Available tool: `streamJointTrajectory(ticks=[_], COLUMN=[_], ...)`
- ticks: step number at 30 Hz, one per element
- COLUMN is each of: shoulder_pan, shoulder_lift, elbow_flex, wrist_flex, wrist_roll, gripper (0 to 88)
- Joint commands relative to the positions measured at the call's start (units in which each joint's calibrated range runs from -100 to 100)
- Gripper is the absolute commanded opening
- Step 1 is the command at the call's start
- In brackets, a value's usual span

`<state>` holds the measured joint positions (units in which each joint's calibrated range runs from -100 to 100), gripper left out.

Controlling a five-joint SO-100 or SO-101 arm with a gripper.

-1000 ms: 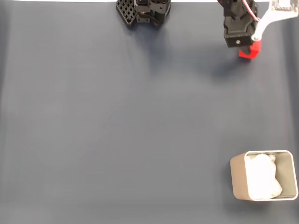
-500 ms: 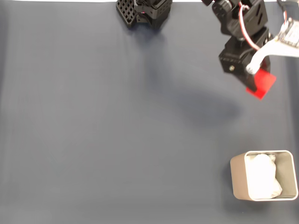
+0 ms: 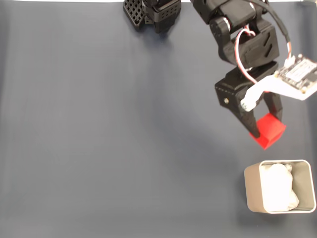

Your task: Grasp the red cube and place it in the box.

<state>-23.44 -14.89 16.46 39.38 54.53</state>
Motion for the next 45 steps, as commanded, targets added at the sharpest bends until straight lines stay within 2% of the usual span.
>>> streamJointTrajectory(ticks=[1, 17, 45], shoulder_pan=[1.6, 2.9, -0.1], shoulder_lift=[1.6, 16.6, 30.9], elbow_flex=[-7.0, -25.1, -39.5], wrist_flex=[0.3, -1.1, -2.5], wrist_roll=[-1.4, -2.8, -1.7], gripper=[0.0, 0.0, 0.0])
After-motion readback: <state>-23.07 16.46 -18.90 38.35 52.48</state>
